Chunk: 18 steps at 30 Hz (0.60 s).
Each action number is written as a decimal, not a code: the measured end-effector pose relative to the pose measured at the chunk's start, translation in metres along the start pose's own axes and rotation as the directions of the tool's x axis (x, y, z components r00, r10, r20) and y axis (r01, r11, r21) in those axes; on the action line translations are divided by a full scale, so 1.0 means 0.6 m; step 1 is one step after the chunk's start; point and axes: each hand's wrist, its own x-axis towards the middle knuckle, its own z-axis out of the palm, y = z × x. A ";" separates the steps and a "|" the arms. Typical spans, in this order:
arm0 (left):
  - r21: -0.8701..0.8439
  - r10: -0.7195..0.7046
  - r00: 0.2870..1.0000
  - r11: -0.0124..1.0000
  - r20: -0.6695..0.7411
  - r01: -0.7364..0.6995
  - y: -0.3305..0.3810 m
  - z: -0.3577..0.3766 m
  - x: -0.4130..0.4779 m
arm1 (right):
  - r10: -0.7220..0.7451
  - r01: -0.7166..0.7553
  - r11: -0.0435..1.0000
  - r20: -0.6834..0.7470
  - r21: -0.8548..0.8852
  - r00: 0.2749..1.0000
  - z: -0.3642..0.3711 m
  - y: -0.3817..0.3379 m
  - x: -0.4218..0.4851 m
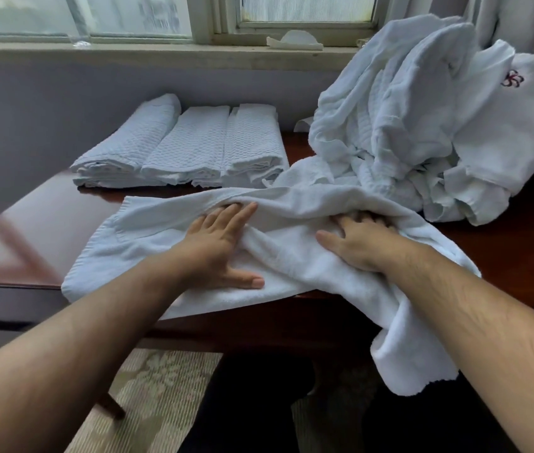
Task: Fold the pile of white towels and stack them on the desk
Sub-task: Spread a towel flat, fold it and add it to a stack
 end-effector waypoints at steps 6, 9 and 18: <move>0.080 0.011 0.990 0.997 0.143 -0.022 -0.021 -0.007 -0.034 | -0.054 0.055 0.997 -0.036 0.048 0.998 -0.008 0.019 -0.001; 0.160 0.017 0.962 0.985 0.272 -0.063 -0.013 -0.013 -0.048 | -0.070 0.076 0.993 -0.068 0.095 0.995 -0.008 0.023 0.002; -0.152 0.140 0.959 0.972 -0.245 -0.181 0.160 -0.010 0.086 | -0.081 0.174 0.924 -0.272 0.340 0.959 -0.024 0.034 -0.023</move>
